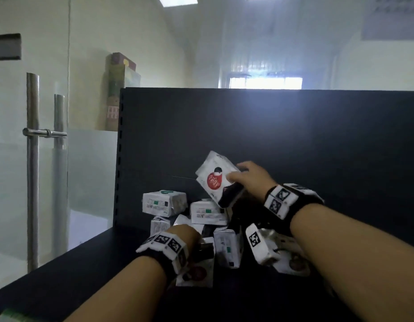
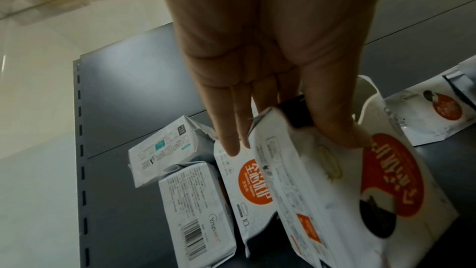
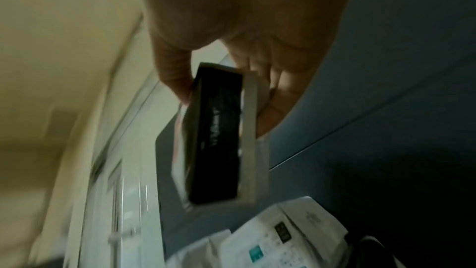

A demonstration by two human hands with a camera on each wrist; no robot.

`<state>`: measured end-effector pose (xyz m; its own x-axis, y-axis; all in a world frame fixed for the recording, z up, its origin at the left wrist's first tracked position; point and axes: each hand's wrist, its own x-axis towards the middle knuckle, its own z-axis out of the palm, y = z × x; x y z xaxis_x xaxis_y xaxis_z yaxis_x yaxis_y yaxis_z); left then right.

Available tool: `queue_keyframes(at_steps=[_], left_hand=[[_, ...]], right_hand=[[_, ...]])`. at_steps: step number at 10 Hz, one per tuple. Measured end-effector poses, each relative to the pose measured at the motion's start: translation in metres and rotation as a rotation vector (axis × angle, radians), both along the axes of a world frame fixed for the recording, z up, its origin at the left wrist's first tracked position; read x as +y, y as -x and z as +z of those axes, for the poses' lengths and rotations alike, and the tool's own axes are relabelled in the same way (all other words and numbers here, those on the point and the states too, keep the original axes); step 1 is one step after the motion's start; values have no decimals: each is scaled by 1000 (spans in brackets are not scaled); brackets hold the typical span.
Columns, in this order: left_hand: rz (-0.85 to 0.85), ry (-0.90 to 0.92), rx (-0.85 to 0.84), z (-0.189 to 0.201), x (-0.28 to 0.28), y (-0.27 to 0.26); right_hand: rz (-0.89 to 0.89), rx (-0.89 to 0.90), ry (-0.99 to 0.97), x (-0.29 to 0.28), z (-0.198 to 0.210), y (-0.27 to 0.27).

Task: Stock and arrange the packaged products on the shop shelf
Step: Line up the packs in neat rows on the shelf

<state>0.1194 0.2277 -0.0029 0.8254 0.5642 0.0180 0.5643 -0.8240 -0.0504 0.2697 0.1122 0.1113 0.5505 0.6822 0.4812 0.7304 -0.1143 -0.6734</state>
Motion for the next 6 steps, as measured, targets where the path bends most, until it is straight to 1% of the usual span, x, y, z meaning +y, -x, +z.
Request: queue_keyframes(at_steps=[1, 2, 3, 4, 5, 6], left_hand=[[-25, -6, -23, 0, -4, 1], [27, -58, -55, -3, -14, 4], [38, -49, -80, -14, -27, 7], [53, -57, -103, -5, -37, 13], [50, -21, -165, 0, -58, 10], [72, 45, -190, 2, -67, 5]], right_hand=[[179, 248, 3, -52, 0, -12], [192, 396, 78, -116, -10, -23], [180, 515, 119, -171, -22, -28], [131, 497, 233, -205, -29, -30], [36, 384, 391, -239, -33, -32], [-58, 239, 536, -253, -41, -34]])
